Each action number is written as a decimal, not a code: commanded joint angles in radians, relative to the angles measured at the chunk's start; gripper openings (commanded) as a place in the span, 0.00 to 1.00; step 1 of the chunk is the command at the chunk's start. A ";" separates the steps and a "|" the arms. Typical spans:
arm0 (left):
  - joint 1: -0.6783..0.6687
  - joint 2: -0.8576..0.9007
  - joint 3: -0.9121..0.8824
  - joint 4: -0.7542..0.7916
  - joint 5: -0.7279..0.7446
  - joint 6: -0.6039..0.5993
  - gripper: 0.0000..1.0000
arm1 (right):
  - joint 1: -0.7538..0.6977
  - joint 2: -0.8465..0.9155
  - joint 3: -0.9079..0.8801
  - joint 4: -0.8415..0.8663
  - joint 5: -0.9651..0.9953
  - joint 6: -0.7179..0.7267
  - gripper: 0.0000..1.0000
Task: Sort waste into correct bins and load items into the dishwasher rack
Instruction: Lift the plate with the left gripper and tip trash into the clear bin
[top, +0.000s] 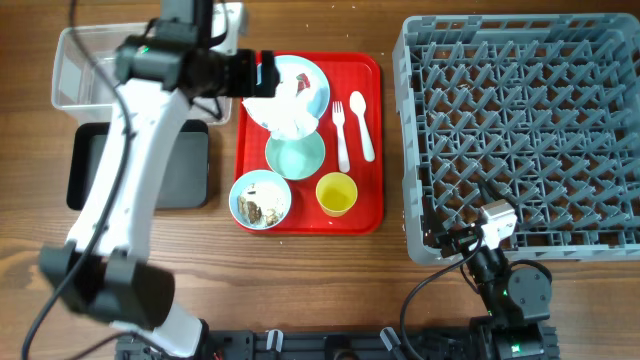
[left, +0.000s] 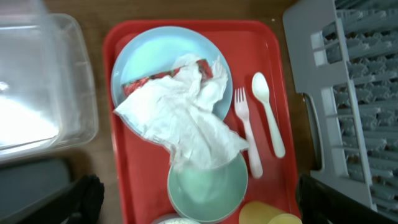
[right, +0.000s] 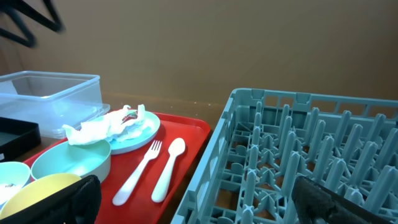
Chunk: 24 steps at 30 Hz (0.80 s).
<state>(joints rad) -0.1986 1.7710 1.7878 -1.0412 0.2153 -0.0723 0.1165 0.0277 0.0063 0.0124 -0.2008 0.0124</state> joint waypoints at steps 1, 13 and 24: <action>-0.033 0.108 0.024 0.102 0.050 0.011 1.00 | -0.003 -0.007 -0.001 0.003 0.005 -0.011 1.00; -0.124 0.418 0.024 0.219 -0.235 -0.171 1.00 | -0.003 -0.007 -0.001 0.003 0.005 -0.012 1.00; -0.132 0.575 0.023 0.335 -0.213 -0.171 0.60 | -0.003 -0.007 -0.001 0.003 0.005 -0.011 1.00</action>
<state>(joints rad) -0.3264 2.3077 1.8061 -0.7048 -0.0105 -0.2314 0.1165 0.0280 0.0063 0.0124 -0.2008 0.0124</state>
